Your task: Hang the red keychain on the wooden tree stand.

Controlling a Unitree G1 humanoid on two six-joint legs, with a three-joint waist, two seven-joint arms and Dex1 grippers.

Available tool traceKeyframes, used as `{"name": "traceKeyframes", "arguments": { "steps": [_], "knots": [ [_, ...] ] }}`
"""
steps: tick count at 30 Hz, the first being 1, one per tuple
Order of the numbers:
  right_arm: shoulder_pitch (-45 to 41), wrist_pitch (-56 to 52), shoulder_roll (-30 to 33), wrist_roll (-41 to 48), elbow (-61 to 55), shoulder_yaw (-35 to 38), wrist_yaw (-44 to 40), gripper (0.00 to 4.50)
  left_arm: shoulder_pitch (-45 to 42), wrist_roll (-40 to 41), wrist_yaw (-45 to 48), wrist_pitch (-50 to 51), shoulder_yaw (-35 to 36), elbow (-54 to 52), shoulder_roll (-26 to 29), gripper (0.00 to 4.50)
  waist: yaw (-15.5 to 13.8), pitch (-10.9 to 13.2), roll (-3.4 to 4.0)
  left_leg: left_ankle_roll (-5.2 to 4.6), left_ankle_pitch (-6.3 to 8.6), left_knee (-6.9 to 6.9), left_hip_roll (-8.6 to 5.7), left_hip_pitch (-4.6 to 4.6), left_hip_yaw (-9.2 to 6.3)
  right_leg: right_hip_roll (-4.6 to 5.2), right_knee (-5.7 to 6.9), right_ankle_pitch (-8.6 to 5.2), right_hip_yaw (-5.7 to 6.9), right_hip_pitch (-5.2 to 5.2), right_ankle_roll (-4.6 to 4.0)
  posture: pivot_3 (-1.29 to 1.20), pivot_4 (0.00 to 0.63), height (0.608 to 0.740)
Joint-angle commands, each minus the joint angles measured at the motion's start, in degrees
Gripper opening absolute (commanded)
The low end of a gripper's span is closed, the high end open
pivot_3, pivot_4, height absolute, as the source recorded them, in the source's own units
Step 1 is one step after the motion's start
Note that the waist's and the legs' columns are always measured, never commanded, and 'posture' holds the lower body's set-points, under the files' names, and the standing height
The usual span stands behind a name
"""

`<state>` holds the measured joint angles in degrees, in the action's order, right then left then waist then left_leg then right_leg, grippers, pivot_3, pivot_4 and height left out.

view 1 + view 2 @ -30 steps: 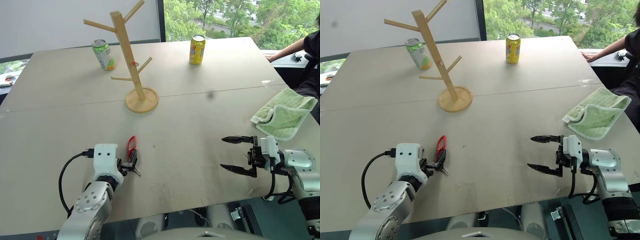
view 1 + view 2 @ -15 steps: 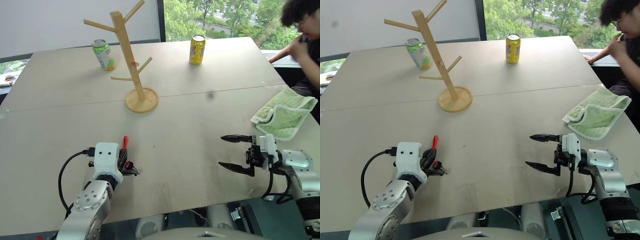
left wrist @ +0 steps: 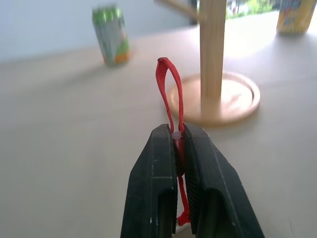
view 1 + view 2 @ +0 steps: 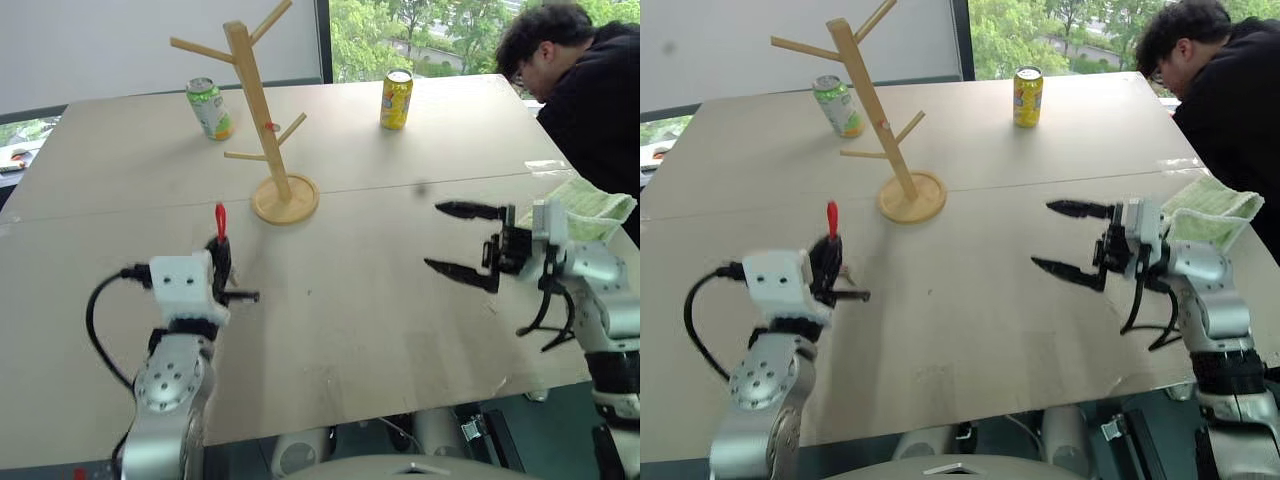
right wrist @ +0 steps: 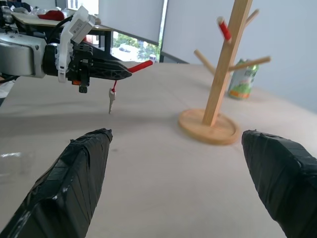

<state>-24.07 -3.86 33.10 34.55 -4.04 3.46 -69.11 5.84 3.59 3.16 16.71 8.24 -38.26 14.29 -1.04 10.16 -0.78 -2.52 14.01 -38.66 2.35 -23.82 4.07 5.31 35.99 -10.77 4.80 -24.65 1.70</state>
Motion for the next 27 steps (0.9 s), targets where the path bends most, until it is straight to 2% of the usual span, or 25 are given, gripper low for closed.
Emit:
{"name": "traceKeyframes", "arguments": {
  "steps": [1,5,11,27],
  "knots": [
    [-5.72,-4.08,0.90,2.77,-1.02,2.46,2.19,4.50,-7.87,-5.22,-1.01,-6.49,-4.25,3.89,-0.15,0.06,-0.01,-0.04,-0.05,0.00,0.00,-0.02,0.00,-0.02,0.03,-0.05,0.00,0.01,0.00,0.02,-0.01,0.00,0.150,0.740],
    [-10.11,-3.85,0.72,1.63,2.20,2.58,2.42,4.50,-14.29,-8.30,-1.41,-9.57,-7.69,8.66,-1.48,0.06,0.07,-0.04,-0.06,0.00,0.00,-0.01,-0.01,-0.06,0.12,-0.07,-0.03,0.27,-0.02,0.05,0.02,0.00,0.150,0.740],
    [-13.50,-2.19,-0.05,0.06,5.68,2.22,2.08,4.50,-17.25,-10.63,-1.40,-12.74,-10.31,12.01,-2.92,0.06,0.21,-0.03,-0.06,0.00,0.00,0.00,0.04,-0.04,0.13,-0.13,-0.02,0.27,-0.02,0.04,0.02,0.00,0.150,0.740],
    [-14.06,-2.74,-0.18,-0.23,6.34,2.03,1.56,4.50,-21.62,-13.35,-3.55,-13.75,-9.60,16.09,-5.40,0.06,0.18,-0.03,-0.06,0.00,0.00,-0.01,0.05,-0.05,0.13,-0.15,-0.01,0.27,-0.02,0.04,0.03,0.00,0.150,0.740]
  ]
}}
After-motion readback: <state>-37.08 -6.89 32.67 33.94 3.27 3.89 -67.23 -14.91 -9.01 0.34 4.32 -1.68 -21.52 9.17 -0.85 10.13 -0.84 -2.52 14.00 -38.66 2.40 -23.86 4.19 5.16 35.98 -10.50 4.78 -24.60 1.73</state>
